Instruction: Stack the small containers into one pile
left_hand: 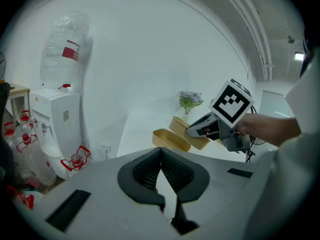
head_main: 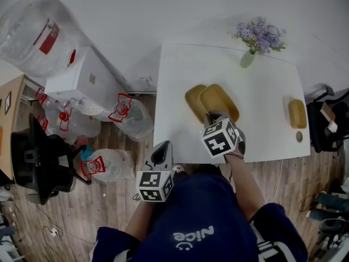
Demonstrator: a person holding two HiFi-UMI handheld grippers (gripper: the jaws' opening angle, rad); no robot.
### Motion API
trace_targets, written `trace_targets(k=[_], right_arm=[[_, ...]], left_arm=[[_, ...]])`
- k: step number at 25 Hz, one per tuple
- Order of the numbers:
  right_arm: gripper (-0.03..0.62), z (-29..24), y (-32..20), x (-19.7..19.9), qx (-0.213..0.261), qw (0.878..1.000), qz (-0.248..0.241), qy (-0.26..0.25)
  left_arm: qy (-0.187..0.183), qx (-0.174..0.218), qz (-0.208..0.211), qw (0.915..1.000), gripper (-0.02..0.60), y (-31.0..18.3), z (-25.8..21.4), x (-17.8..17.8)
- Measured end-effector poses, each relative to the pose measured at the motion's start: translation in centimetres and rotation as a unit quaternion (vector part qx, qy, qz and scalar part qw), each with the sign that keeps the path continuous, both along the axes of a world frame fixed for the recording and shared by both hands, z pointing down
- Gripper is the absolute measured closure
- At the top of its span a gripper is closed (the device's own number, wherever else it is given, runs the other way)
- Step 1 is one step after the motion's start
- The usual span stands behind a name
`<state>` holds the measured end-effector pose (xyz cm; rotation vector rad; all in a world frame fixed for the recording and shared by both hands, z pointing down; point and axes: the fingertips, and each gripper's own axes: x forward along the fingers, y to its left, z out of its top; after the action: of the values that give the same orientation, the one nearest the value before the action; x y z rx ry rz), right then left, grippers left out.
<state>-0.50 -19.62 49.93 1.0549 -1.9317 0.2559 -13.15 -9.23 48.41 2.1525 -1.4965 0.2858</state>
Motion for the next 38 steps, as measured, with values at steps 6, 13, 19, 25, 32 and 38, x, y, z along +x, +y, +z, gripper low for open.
trace_targets(k=[6,13,19,25,32,38], right_arm=[[0.539,0.8,-1.6,-2.1,-0.001,1.0,0.011,0.007],[0.539,2.2,-3.4,-3.9,-0.011,1.0,0.021,0.015],[0.539,3.1,-4.2,-4.7,-0.021,0.999,0.029,0.025],[0.539,4.1,-4.2,-4.8,-0.034,0.998,0.035,0.025],[0.539,4.8,-4.3,-5.3,-0.037,0.998,0.041,0.008],[0.537,4.7,-4.5,-5.7,-0.026,0.998,0.052,-0.032]], left_arm=[[0.003,-0.012,-0.019,0.9997,0.565,0.5,0.8,-2.5],[0.013,-0.04,-0.045,0.9981,0.565,0.9,2.6,-5.1],[0.017,-0.047,-0.051,0.9974,0.565,0.9,3.1,-6.2],[0.009,-0.054,-0.083,0.9951,0.565,0.8,3.8,-8.6],[0.0,-0.052,-0.085,0.995,0.566,1.3,3.8,-9.4],[-0.004,-0.052,-0.078,0.9956,0.565,1.5,3.8,-9.0]])
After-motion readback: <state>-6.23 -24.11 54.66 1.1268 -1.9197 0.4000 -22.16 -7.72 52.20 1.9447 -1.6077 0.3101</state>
